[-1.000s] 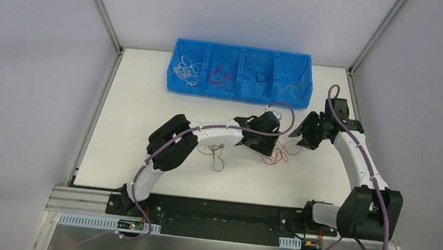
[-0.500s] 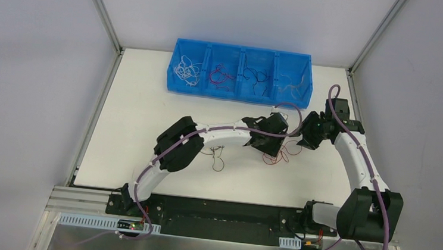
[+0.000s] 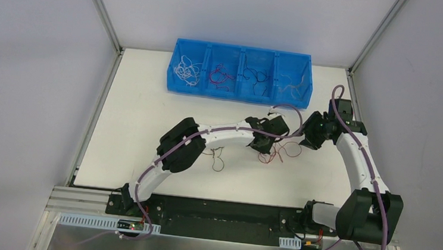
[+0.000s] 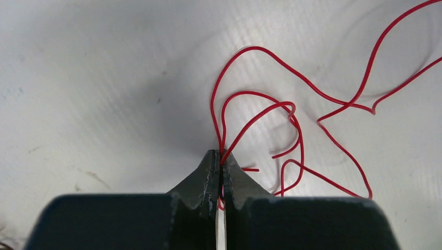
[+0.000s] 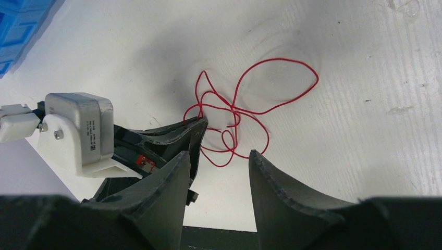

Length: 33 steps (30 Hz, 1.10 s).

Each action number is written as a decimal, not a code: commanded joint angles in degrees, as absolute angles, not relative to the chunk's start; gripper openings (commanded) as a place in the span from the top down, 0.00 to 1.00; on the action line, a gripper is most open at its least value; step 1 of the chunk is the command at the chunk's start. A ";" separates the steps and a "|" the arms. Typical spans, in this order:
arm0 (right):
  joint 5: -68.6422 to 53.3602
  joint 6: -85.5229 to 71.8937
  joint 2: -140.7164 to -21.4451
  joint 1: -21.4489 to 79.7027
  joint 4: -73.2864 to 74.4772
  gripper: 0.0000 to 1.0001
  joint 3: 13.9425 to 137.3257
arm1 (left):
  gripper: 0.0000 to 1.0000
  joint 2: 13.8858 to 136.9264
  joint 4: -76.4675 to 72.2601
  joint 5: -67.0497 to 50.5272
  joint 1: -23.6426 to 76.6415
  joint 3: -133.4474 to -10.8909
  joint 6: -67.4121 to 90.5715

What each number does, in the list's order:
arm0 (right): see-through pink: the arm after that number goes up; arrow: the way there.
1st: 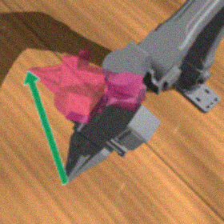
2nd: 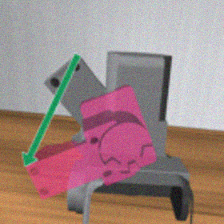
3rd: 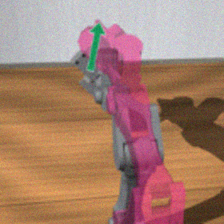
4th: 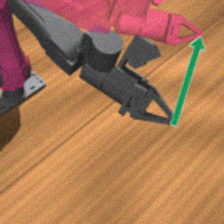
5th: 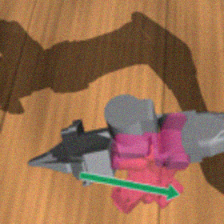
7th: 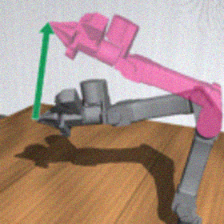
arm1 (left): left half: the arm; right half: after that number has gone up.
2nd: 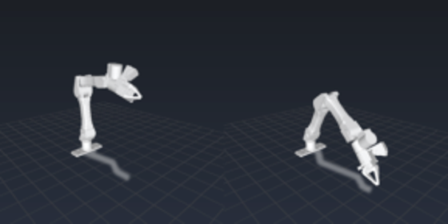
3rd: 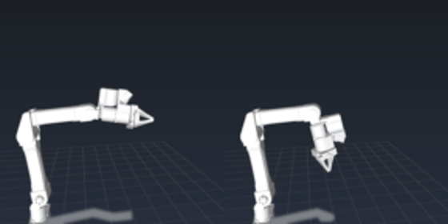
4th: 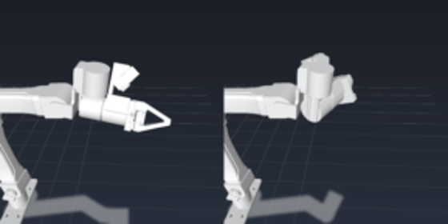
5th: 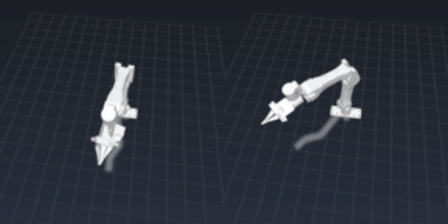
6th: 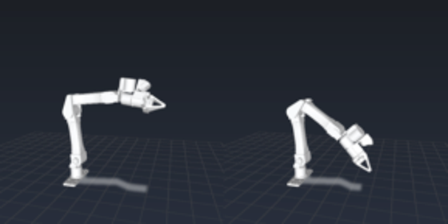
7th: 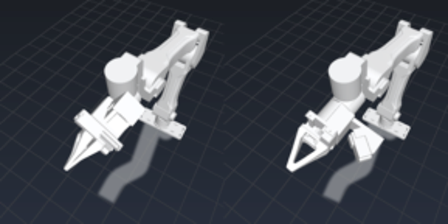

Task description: Untangle the cables

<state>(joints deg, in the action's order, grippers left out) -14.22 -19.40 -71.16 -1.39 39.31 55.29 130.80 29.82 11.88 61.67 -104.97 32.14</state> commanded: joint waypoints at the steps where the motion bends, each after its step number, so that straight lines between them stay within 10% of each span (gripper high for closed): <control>1: -14.24 -18.83 -69.32 -1.89 40.16 0.52 55.91 | 1.00 124.87 36.16 8.58 59.40 -97.35 30.47; 16: -16.63 -19.26 -67.55 -1.71 38.98 0.52 54.50 | 1.00 98.12 38.14 20.51 40.94 -102.04 22.97; 33: -17.93 -19.56 -67.86 -1.36 36.70 0.53 52.61 | 1.00 125.13 37.88 30.82 27.15 -138.39 10.94</control>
<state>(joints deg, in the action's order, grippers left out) -16.86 -19.44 -69.17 -1.41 38.11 53.36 120.25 36.71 27.83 28.36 -131.72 15.11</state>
